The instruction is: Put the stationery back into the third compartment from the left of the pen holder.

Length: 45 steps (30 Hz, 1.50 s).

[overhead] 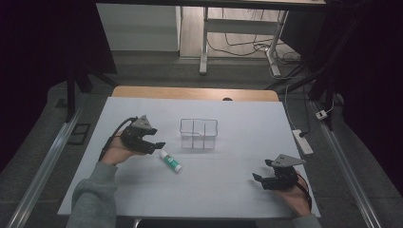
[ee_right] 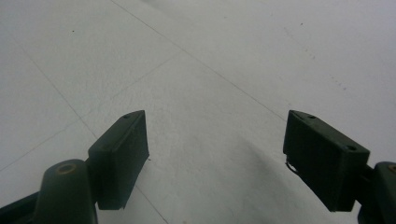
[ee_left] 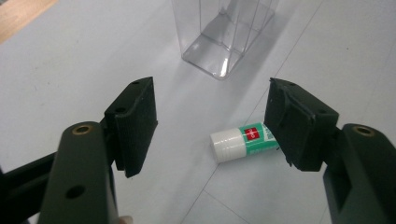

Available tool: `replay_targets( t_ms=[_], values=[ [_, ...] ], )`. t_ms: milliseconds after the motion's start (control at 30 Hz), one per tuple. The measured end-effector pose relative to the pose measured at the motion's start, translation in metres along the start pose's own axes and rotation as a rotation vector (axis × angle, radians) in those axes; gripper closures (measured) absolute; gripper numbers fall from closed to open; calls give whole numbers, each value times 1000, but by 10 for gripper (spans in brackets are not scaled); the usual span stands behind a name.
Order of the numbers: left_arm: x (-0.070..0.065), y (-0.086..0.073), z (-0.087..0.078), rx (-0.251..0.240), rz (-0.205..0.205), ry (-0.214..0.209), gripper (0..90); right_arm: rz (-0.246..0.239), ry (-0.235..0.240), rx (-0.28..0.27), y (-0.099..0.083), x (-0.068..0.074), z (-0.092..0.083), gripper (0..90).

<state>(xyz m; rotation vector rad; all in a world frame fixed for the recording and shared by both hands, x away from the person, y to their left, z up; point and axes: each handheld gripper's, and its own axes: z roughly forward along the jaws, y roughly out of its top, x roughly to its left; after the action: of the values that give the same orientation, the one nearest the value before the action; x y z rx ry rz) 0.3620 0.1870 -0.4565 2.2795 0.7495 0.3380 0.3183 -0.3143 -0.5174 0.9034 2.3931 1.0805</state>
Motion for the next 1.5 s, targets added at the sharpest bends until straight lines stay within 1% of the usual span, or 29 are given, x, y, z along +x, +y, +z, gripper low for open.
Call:
replay_targets(
  t_ms=[167,233,433,600,767,833,867,933,1033,1167,1300,1333,1400,1500],
  values=[
    [-1,-1,-1,8,26,-2,336,-1,0,0,0,0,0,214],
    [-2,-1,-1,7,29,-3,336,0,1,-2,0,0,-1,213],
    [-3,-1,0,24,74,-3,338,-1,3,0,0,1,0,213],
    [-4,1,-2,31,99,-1,344,2,6,1,0,1,0,213],
    [-5,4,-1,44,137,-19,345,1,6,-4,0,1,-2,213],
    [-6,6,1,71,166,-23,345,2,7,-5,-1,1,-2,214],
    [-6,7,1,87,187,-23,346,2,7,-6,0,1,-2,214],
    [-6,10,1,103,221,-39,346,1,7,-7,0,1,-2,214],
    [-5,13,3,126,261,-56,346,0,9,-4,0,1,-2,213],
    [-4,16,11,172,313,-80,343,-3,12,0,-1,2,-1,213],
    [-3,14,20,214,358,-103,335,-3,14,-2,-1,2,-1,213],
    [-3,13,22,220,371,-107,334,-1,15,-1,-1,2,-1,214],
    [-3,12,25,227,385,-129,334,-3,16,-3,-1,2,-1,214],
    [-4,12,30,227,417,-146,333,-11,16,-1,-1,2,-1,214]
  ],
)
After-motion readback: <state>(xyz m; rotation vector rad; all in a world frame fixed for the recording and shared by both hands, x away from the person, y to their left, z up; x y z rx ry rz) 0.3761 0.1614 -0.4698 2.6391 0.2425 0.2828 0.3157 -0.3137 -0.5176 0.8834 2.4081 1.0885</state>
